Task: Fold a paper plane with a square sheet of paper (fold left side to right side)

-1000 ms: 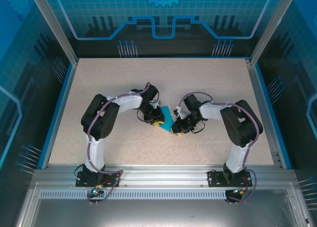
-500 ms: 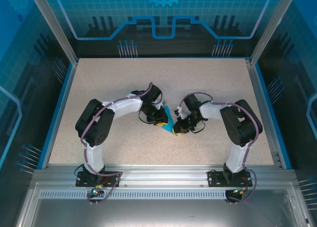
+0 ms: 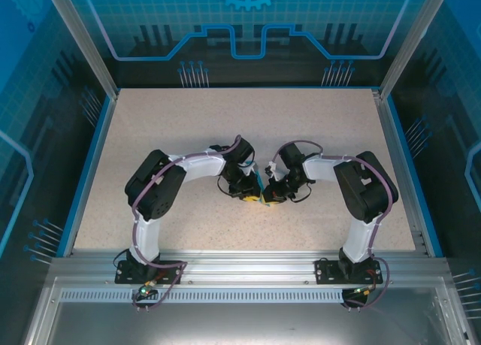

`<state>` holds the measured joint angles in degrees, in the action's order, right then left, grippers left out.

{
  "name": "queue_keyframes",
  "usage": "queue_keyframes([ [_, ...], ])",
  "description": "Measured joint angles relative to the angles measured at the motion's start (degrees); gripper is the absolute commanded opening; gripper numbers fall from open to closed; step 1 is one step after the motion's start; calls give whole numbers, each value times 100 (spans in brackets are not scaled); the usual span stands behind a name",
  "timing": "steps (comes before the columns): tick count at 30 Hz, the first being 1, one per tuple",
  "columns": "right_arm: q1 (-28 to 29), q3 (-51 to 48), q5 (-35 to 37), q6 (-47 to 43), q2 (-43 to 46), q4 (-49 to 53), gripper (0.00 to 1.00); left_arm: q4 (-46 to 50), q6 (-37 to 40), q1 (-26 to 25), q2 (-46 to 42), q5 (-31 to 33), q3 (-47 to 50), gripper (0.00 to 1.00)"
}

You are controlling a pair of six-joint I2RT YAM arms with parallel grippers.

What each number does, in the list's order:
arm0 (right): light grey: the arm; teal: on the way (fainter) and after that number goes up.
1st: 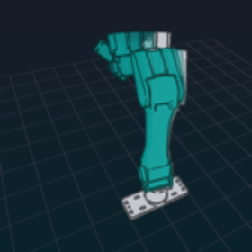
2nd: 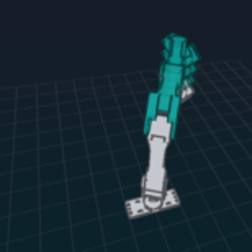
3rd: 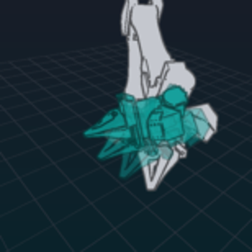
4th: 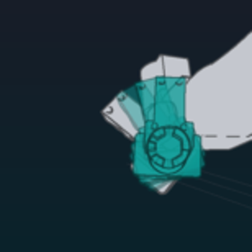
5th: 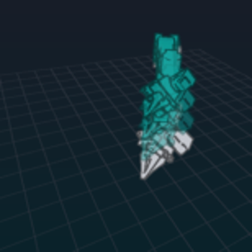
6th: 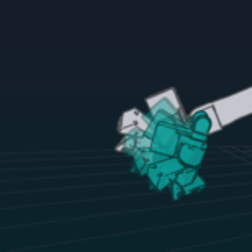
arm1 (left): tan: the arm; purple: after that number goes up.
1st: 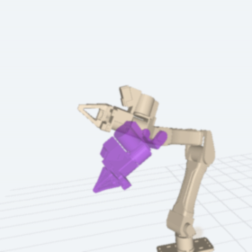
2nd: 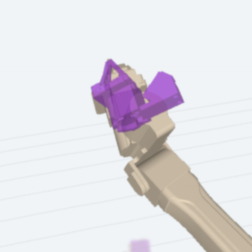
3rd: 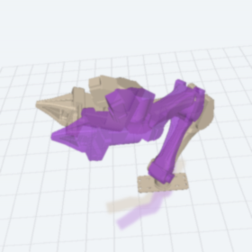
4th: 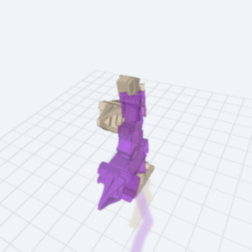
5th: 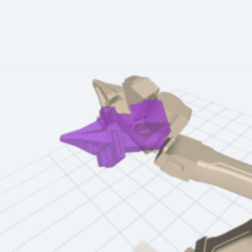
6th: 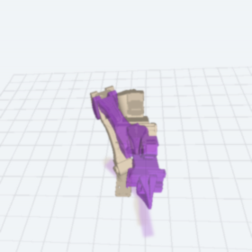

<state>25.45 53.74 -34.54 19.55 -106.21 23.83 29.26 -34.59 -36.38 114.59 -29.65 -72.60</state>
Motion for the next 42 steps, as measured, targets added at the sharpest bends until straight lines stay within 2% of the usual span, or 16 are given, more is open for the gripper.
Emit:
queue_keyframes([
  [13,2,66,22,-2,-35,105,1,111,46,7,293,179,-275,12],
  [22,7,76,46,-2,-35,125,1,85,247,214,260,138,-166,12],
  [31,15,85,63,-2,-35,122,1,177,675,883,66,157,92,11],
  [36,17,92,66,-2,-35,127,1,450,953,1410,-57,455,107,12],
  [42,26,101,70,22,-35,142,1,643,1056,1582,-516,798,127,15],
])
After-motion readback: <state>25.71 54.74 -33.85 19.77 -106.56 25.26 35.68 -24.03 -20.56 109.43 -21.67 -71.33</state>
